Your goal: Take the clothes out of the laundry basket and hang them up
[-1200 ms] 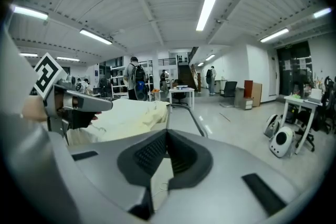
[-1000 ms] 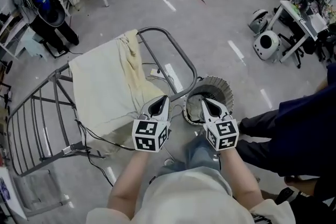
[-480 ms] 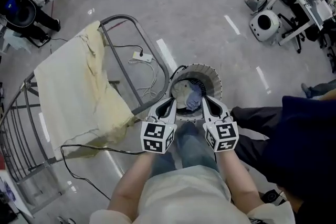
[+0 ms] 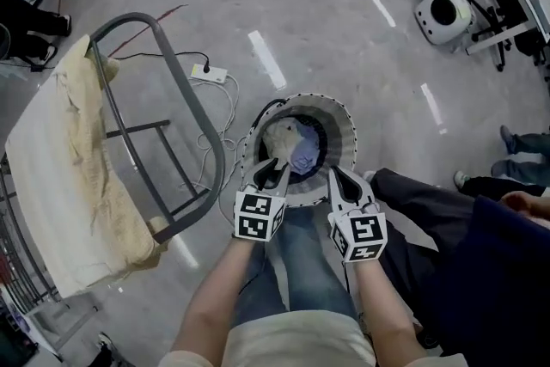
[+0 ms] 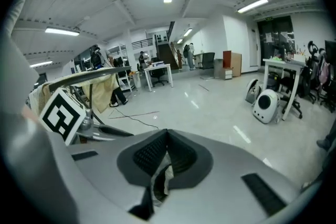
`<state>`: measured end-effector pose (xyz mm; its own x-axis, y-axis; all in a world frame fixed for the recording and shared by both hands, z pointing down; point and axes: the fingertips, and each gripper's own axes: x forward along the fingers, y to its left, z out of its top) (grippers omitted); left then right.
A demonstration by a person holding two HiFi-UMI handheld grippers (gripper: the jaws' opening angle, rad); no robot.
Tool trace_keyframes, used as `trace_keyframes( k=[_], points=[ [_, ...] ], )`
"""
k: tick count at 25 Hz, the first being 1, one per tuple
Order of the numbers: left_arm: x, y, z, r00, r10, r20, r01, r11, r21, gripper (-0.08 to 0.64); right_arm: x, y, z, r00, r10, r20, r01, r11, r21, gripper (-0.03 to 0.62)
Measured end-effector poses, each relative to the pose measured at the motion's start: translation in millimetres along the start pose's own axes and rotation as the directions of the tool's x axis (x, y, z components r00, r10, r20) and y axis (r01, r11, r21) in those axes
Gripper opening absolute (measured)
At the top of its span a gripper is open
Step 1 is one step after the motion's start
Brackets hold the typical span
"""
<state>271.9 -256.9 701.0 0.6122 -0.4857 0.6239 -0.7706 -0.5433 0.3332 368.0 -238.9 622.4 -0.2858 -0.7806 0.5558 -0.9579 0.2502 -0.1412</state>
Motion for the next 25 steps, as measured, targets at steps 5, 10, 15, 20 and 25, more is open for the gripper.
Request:
trace_keyframes(
  k=[5, 10, 15, 20, 25],
  points=[
    [80, 21, -62, 0.995, 0.001, -0.103, -0.008, 0.998, -0.069, 0.194, 37, -39, -43, 1.000, -0.011, -0.026, 0.012, 0.999, 0.041, 0.002],
    [152, 34, -121, 0.981, -0.004, -0.193, -0.012, 0.997, -0.080, 0.244, 79, -76, -91, 0.998, -0.026, -0.058, 0.029, 0.998, 0.054, 0.002],
    [218, 33, -185, 0.950, -0.048, -0.309, 0.036, 0.998, -0.045, 0.260, 120, -103, -138, 0.994, -0.051, -0.095, 0.058, 0.995, 0.075, 0.002],
    [270, 27, -246, 0.909, -0.094, -0.405, 0.087, 0.996, -0.036, 0.262, 156, -116, -171, 0.994, -0.044, -0.099, 0.053, 0.995, 0.085, 0.002],
    [309, 26, -290, 0.882, -0.111, -0.459, 0.119, 0.993, -0.012, 0.261, 177, -135, -185, 0.991, -0.070, -0.110, 0.086, 0.986, 0.142, 0.002]
  ],
)
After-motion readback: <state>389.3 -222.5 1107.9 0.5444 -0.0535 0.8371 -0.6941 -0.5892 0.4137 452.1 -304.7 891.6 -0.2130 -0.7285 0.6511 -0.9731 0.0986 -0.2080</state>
